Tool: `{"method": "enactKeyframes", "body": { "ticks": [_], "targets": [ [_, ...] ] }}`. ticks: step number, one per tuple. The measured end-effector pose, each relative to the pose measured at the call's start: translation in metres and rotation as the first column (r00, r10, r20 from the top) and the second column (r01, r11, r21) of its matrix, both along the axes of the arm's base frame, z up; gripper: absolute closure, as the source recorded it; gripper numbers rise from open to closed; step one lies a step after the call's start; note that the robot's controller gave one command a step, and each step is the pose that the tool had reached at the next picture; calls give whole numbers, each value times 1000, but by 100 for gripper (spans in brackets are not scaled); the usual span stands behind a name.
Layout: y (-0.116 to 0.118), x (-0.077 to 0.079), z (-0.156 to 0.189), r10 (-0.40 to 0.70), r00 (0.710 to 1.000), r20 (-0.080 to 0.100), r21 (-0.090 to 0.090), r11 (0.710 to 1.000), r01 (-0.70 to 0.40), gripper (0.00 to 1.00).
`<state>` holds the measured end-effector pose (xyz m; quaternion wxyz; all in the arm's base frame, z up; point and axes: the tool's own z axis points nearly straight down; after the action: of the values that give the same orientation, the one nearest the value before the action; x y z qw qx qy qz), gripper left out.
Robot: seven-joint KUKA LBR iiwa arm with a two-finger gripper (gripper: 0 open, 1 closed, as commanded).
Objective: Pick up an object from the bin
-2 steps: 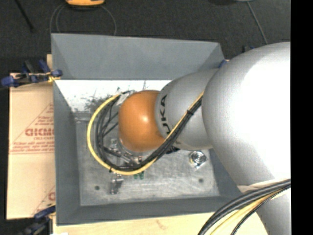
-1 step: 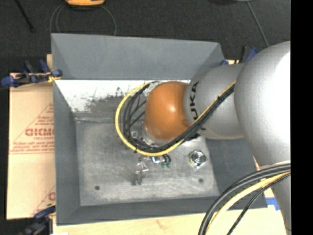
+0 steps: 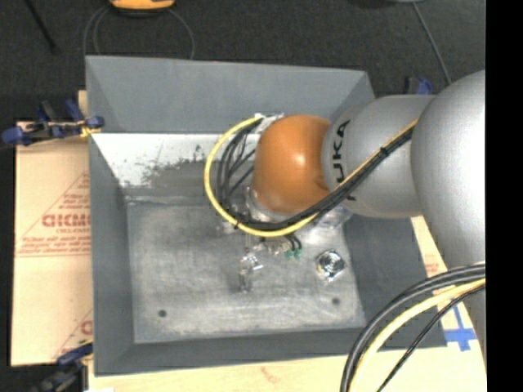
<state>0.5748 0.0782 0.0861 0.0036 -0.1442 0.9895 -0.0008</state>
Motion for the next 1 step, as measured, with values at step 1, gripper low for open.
{"method": "enactKeyframes", "body": {
  "ticks": [1],
  "targets": [
    [26, 5, -10, -197, 980, 2, 5, 980, 197, 0]
  ]
}}
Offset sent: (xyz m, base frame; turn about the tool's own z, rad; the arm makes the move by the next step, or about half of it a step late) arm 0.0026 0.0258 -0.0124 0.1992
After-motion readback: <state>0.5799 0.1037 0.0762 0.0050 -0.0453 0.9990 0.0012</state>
